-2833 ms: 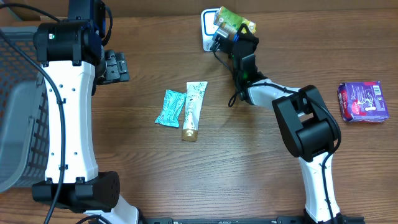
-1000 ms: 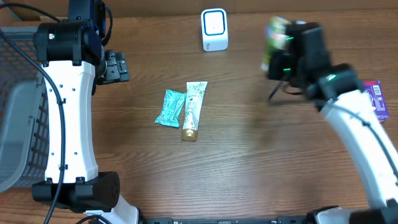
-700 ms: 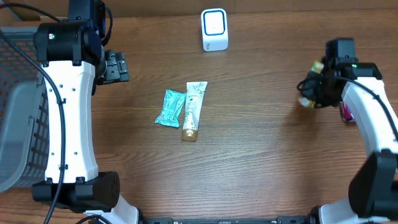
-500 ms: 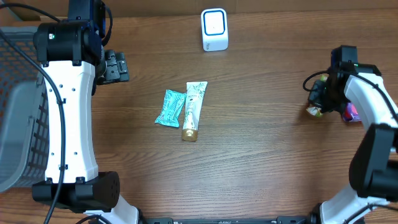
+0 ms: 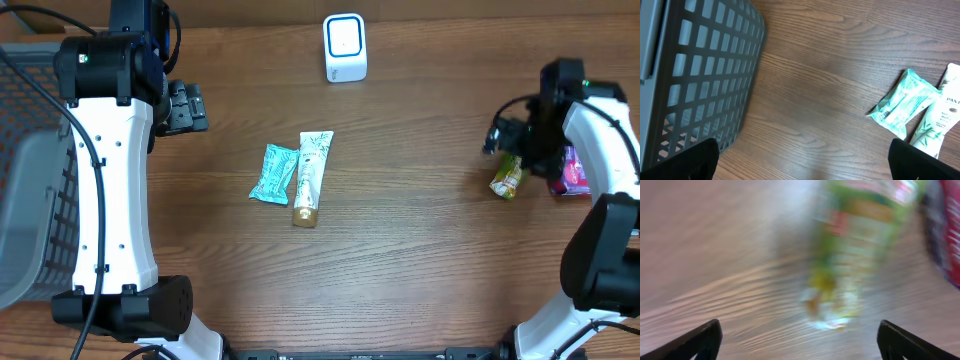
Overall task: Scan the item barcode
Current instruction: 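Move the pouch right and set it beside the purple pack, then reach the right gripper to the white Pantene tube and grasp it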
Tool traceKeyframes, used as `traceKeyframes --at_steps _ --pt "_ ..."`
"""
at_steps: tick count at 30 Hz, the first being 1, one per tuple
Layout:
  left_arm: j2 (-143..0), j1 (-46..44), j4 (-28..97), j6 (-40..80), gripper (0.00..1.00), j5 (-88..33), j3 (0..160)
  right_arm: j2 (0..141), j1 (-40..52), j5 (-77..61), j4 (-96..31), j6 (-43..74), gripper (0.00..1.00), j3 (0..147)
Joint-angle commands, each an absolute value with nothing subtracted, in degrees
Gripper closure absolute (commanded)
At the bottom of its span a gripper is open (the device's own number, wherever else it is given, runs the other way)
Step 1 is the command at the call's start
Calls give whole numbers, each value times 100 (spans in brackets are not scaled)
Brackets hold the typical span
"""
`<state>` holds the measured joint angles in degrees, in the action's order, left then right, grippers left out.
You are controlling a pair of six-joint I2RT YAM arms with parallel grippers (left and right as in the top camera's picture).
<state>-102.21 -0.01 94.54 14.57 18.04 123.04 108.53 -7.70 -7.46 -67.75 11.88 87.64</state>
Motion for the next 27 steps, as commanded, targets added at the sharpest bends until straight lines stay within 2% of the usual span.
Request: traceKeyframes --at_steps 1,5,12,14,18,27 --pt "-10136 -1 9445 1393 0 1837 12390 10733 -395 -2523 -6838 1238 0 9341" --pt "-10136 -1 9445 1393 0 1837 12390 10750 93 -3304 -6407 1221 0 9277" --pt "-10136 -1 9443 1393 0 1837 12390 10753 1411 -3308 -5162 1389 0 8805" --pt "-10136 -1 9443 1393 0 1837 12390 10753 1774 -3262 -4777 1747 4 8619" --pt "-10136 -1 9445 1393 0 1837 12390 10818 2473 -2488 -4119 2615 9 8239" --pt "-10136 -1 9443 1393 1 1837 12390 11487 3551 -1393 -3520 2727 18 8191"
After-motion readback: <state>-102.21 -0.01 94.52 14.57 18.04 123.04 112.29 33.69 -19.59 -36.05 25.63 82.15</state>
